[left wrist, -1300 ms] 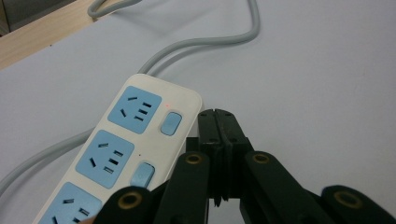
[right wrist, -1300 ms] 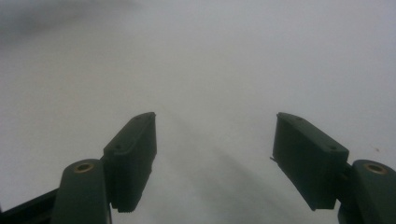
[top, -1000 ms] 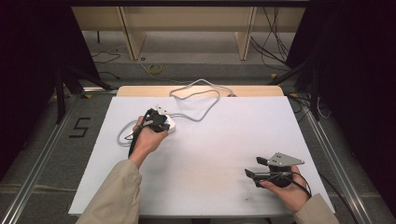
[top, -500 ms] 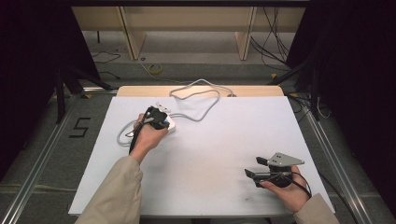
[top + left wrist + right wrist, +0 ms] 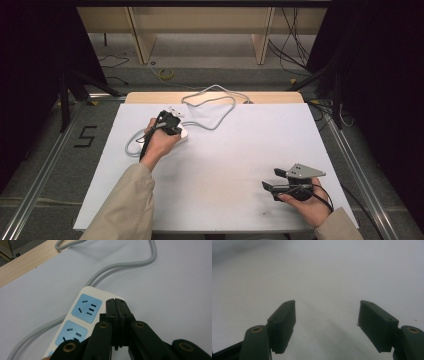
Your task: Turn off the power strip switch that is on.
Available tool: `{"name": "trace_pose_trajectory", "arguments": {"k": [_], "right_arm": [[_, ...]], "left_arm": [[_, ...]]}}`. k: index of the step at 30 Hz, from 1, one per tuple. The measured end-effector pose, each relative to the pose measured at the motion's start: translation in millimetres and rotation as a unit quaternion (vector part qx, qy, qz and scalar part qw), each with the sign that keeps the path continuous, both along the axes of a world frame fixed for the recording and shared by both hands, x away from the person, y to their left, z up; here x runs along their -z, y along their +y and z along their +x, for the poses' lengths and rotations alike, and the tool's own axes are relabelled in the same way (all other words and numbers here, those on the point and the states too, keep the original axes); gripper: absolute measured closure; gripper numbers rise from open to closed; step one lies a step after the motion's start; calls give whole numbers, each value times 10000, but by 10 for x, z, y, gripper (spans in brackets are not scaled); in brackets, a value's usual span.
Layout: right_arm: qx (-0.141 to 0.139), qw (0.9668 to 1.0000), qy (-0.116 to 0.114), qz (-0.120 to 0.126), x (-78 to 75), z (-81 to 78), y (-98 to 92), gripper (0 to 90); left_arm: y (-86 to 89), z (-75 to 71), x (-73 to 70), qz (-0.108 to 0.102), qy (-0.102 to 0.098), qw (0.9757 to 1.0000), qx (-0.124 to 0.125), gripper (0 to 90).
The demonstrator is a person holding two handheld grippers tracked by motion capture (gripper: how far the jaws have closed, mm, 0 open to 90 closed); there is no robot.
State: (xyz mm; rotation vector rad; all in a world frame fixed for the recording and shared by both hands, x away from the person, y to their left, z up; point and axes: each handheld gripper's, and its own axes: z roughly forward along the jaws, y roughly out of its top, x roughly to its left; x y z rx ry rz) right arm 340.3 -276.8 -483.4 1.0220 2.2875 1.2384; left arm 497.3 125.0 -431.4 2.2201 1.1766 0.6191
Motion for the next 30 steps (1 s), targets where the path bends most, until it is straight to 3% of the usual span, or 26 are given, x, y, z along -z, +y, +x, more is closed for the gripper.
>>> {"name": "trace_pose_trajectory", "arguments": {"k": [20,30], "right_arm": [[14,10000,24,3,1,0,3,312],[5,10000,23,18,-1,1,6,312]], "left_arm": [[20,84,85,69,87,9999,-58,896],[-30,144,86,195,123,9997,51,896]]}}
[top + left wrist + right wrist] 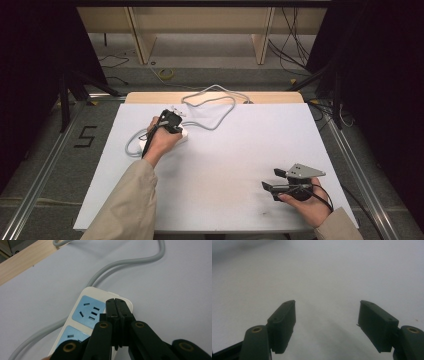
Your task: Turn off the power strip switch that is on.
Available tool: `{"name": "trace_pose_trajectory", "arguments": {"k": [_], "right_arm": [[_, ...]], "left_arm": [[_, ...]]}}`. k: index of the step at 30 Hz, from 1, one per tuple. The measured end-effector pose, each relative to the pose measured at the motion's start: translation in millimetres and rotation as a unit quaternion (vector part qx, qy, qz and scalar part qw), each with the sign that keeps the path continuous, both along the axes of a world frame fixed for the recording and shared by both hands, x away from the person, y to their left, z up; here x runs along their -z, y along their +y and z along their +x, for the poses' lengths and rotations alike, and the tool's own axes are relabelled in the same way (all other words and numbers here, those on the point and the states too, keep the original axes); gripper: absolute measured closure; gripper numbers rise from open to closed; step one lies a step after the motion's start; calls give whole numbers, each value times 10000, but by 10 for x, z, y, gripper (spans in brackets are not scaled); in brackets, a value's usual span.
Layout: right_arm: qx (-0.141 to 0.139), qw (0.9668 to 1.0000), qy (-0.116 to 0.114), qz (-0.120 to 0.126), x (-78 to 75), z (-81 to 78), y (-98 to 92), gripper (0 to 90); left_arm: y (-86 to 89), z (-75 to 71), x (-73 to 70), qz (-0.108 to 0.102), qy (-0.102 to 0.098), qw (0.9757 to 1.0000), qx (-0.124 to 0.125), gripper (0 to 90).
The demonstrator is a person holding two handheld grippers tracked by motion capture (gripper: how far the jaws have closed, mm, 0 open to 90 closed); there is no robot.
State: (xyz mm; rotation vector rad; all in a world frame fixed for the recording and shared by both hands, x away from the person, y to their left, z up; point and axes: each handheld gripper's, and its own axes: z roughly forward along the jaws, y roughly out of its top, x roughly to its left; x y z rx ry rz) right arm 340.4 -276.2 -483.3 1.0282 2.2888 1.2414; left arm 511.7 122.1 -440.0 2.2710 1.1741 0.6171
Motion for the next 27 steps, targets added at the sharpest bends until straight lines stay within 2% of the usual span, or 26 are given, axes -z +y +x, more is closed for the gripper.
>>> {"name": "trace_pose_trajectory", "arguments": {"k": [7,11,27], "right_arm": [[0,10000,1,21,-3,0,-5,312],[0,10000,10,21,-3,1,-5,312],[-17,10000,12,22,-1,1,-3,311]], "left_arm": [[-31,47,-12,80,15,10000,-4,896],[-21,67,23,167,94,9998,3,896],[-23,87,64,210,206,9996,-29,897]]}}
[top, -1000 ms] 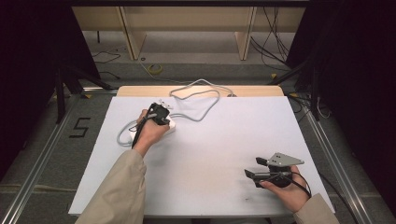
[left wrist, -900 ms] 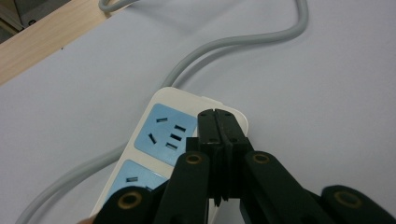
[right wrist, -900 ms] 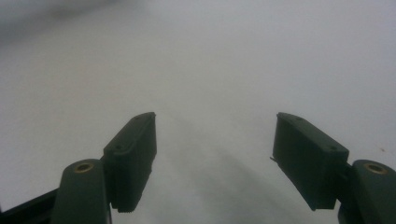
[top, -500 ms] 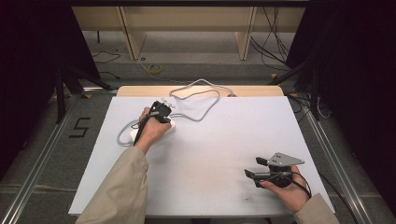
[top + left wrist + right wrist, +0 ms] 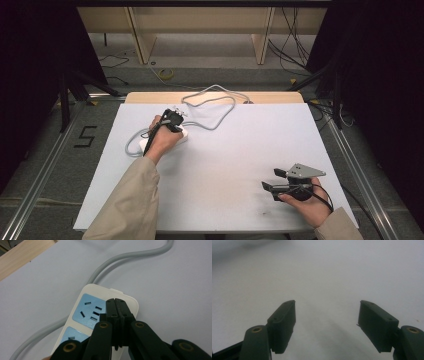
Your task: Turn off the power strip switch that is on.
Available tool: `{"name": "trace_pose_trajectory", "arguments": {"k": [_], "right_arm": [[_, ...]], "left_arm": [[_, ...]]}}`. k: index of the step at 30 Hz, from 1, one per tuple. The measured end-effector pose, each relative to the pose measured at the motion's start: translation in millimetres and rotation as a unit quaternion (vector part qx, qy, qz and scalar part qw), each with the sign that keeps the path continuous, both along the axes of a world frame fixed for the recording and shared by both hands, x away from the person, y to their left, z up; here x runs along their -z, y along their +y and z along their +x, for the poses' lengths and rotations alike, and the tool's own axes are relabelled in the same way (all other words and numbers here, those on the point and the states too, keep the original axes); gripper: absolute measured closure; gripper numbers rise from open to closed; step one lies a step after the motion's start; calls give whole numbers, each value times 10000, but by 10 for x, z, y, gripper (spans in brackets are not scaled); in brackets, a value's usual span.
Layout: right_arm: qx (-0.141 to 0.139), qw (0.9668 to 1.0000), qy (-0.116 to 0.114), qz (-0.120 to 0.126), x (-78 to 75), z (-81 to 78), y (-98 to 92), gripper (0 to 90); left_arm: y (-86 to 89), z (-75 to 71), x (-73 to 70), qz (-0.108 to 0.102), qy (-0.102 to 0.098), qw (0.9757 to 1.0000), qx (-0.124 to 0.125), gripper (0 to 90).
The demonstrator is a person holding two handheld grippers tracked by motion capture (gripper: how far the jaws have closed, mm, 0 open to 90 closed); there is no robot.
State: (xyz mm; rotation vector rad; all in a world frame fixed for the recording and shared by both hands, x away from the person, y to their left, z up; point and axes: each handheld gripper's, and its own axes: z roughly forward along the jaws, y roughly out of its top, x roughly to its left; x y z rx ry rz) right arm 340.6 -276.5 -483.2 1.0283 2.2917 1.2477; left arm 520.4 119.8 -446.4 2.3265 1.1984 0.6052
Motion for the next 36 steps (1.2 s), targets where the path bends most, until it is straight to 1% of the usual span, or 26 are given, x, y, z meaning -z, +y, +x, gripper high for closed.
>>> {"name": "trace_pose_trajectory", "arguments": {"k": [6,15,22,25,27,31,33,36], "right_arm": [[-1,10000,-2,1,0,0,0,310],[-6,10000,1,-5,0,-1,1,310],[-5,10000,8,-11,1,-2,4,310],[-5,10000,1,-6,0,-3,3,309],[-6,10000,-1,-5,0,-2,2,309],[-7,10000,-2,-4,0,-4,2,308],[-7,10000,-5,-7,0,-4,2,308],[-8,10000,-5,-7,0,-4,3,308]], "left_arm": [[4,10,20,10,57,10000,-14,897],[0,13,22,6,70,10000,-13,897],[5,18,19,-47,123,9999,-70,898],[-1,16,17,9,122,9999,-44,898],[-13,12,16,94,102,9999,-19,899],[-14,15,19,37,111,9999,-76,899],[-15,16,15,124,113,9999,-16,899],[-25,14,16,145,108,9998,-16,899]]}}
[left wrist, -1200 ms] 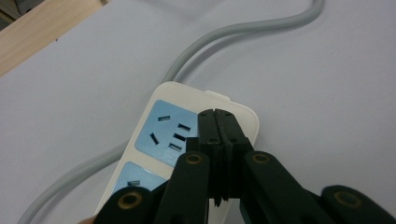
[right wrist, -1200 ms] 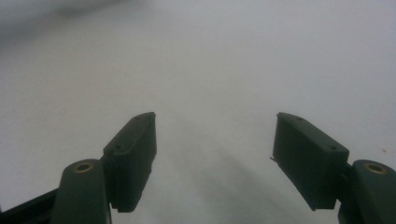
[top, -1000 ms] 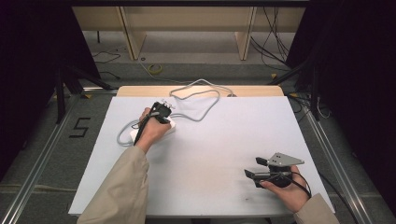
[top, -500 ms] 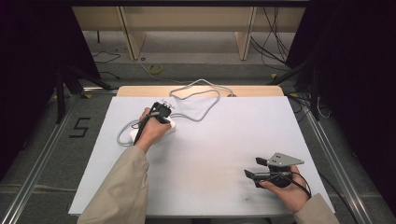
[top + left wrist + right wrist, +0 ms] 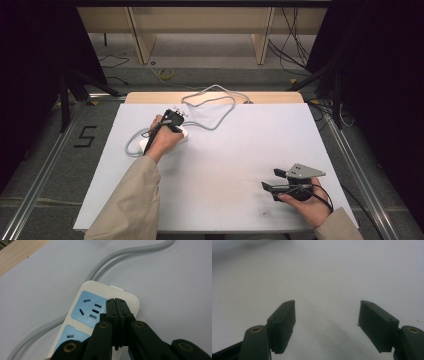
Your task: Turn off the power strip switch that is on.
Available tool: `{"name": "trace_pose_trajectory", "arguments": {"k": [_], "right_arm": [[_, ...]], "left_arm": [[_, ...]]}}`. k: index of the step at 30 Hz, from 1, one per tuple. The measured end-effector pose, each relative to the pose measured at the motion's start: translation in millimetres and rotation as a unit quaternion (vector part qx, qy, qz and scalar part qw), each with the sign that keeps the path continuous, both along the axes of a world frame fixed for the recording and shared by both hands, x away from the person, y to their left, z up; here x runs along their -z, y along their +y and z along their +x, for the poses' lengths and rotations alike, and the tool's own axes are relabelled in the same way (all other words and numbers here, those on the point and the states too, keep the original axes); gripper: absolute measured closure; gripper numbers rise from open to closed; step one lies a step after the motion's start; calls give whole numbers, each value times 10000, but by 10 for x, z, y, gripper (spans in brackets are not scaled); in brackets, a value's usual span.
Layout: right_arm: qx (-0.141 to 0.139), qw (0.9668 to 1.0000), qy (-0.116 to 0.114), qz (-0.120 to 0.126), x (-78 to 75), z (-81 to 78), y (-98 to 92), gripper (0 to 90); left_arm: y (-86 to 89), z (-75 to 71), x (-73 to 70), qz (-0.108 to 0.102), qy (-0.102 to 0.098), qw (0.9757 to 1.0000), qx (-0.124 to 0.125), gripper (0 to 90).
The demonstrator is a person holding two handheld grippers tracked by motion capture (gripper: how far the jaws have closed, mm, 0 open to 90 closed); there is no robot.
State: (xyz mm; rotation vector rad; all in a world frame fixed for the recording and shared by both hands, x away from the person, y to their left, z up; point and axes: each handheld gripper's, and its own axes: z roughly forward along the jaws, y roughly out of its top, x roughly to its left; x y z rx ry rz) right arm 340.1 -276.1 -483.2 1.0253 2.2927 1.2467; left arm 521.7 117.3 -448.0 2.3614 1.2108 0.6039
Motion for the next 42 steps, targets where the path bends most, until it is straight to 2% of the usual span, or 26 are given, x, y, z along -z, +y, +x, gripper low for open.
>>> {"name": "trace_pose_trajectory", "arguments": {"k": [6,20,29,35,42], "right_arm": [[-10,10000,-6,-3,-1,0,-4,308],[-11,10000,-10,-5,-2,-3,-2,307],[-9,10000,-8,-13,-2,-4,0,307],[-8,10000,-7,-13,-2,-4,1,307],[-8,10000,-7,-13,-2,-4,1,308]], "left_arm": [[-20,9,-9,121,37,9999,57,900],[-19,11,-4,70,30,10000,20,900],[-49,5,2,253,34,9997,57,900],[-41,6,3,172,41,9998,27,900],[-43,5,0,233,40,9997,67,900]]}}
